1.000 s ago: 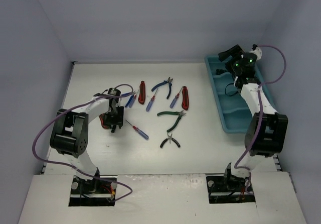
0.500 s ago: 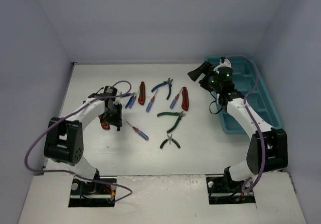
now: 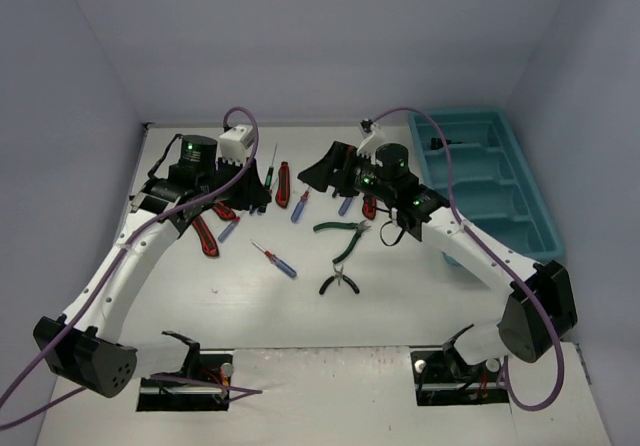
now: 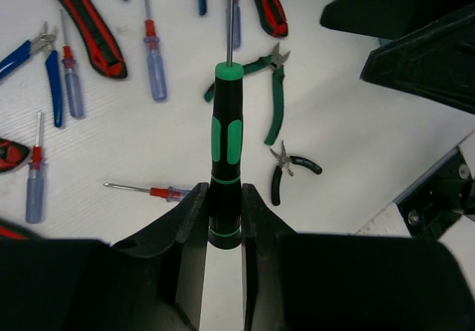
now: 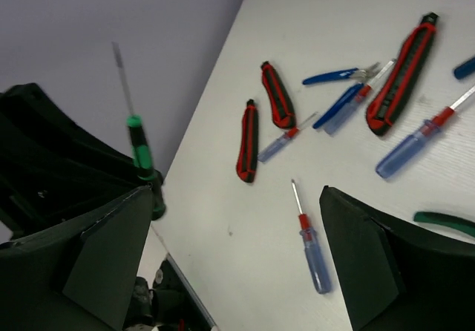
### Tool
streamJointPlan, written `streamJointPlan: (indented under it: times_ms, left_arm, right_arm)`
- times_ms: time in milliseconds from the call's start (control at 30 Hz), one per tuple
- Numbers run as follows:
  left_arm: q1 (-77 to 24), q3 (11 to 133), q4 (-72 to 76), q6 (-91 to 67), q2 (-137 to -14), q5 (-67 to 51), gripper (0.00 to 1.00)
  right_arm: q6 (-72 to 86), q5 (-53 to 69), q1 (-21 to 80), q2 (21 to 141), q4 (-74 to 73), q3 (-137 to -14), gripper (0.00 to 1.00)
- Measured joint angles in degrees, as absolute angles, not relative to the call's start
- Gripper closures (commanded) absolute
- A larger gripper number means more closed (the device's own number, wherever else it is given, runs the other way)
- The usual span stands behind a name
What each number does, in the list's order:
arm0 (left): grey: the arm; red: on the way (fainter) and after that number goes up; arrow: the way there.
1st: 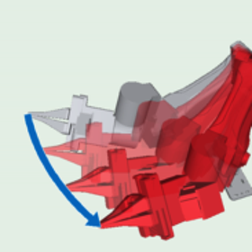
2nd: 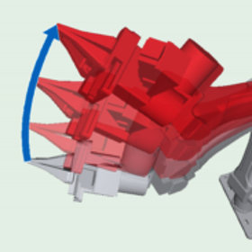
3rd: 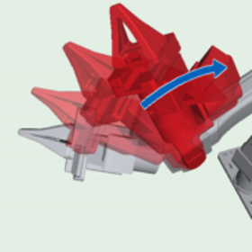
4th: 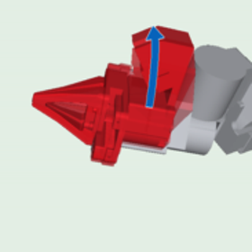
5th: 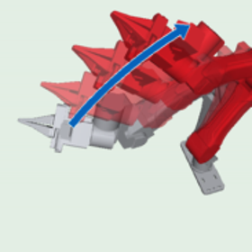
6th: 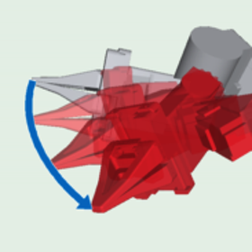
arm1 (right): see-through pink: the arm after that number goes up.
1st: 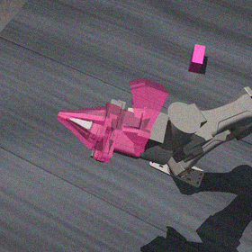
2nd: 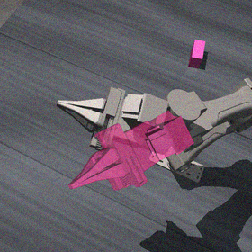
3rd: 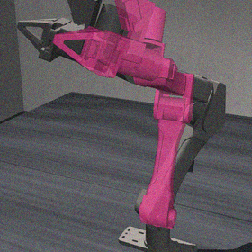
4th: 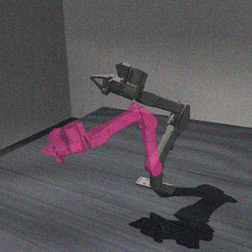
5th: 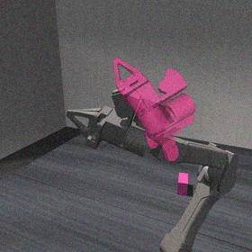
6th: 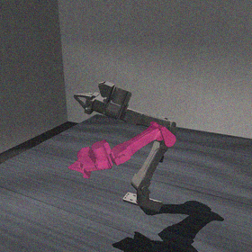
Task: Sort the tools into containers
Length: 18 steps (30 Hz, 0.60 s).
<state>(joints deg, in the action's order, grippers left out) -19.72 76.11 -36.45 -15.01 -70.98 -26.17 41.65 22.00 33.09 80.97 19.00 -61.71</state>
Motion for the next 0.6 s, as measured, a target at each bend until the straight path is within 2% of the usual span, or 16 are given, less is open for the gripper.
streamJointPlan:
  times_ms: [433,600]
  left_arm:
    - [-25.01,79.4,-37.71,-15.42,-71.4,-28.57,1.0]
    - [-25.71,79.73,-37.63,-15.98,-71.5,-28.55,1.0]
  right_arm:
    - [41.67,21.69,38.77,83.27,23.09,-68.27,0.27]
    - [41.59,21.55,40.37,85.83,23.18,-68.49,0.42]
